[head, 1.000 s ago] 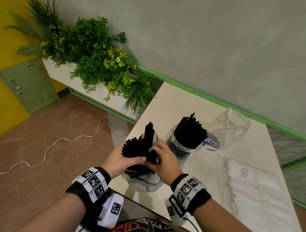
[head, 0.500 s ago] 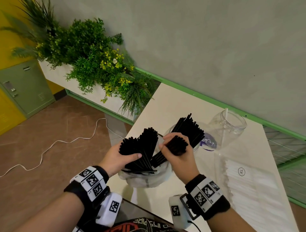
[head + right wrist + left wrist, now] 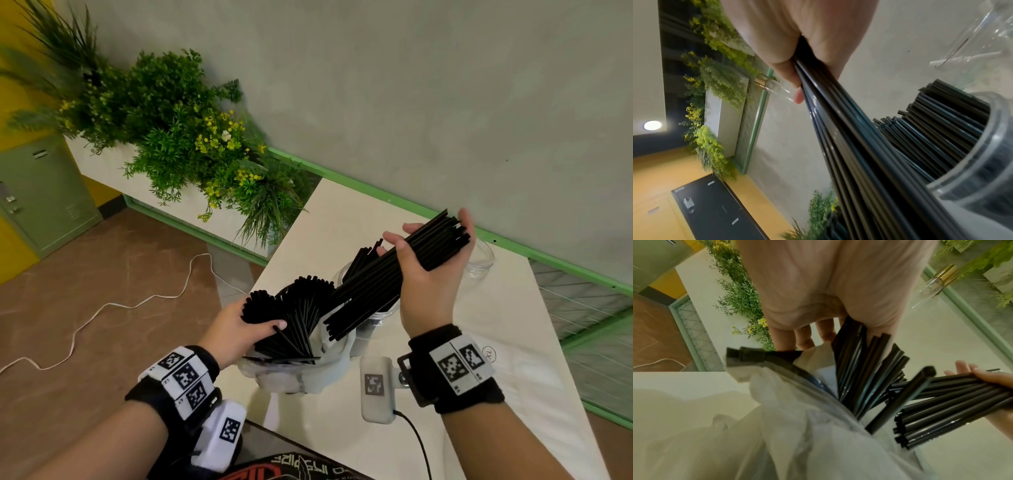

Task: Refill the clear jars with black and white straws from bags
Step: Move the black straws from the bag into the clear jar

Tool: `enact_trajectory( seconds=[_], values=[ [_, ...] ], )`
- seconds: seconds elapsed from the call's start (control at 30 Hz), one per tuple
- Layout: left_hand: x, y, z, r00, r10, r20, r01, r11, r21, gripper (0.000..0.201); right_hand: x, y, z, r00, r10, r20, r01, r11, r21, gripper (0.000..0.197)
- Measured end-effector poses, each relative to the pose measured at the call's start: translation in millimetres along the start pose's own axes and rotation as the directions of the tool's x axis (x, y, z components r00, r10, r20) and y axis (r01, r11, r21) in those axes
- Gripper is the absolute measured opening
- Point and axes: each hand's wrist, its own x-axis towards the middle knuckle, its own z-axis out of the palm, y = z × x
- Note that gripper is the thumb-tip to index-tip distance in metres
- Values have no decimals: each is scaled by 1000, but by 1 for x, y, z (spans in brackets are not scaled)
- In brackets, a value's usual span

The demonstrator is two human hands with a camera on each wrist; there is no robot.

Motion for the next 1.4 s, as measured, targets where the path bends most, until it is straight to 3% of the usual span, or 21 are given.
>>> enact_trajectory(
  seconds=[0.33,0.6,0.8,0.9,1.0,1.13,1.27,1.4],
  values=[
    [1,4,1,1000,3,-1,-3,1000,-9,22,27,-35,-8,982,-172,-76,171,985,-21,63],
    [-3,9,3,1000,13,-1,-13,1000,3,25,32,9,-8,974,-226,-17,220,962,-162,57],
    [-5,9,3,1000,-12,-17,12,1000,13,32,18,47,-19,986,-163,42,169,953,-251,48],
    [-6,10,2,1000,-5,0,5,1000,21,46,10,67,-27,993,-76,93,100,953,-287,47],
    [-8,14,4,1000,3,-15,-3,1000,29,29,10,82,-33,984,65,163,2,924,-382,41],
    [-10,18,6,1000,6,-19,-6,999,34,22,14,84,-37,978,119,171,-49,930,-364,29],
    [-10,19,6,1000,1,-8,-1,1000,30,21,20,84,-42,958,168,231,-64,915,-398,41],
    [-11,22,7,1000,4,-8,-4,999,35,21,24,78,-44,972,87,216,-4,934,-357,49]
  ],
)
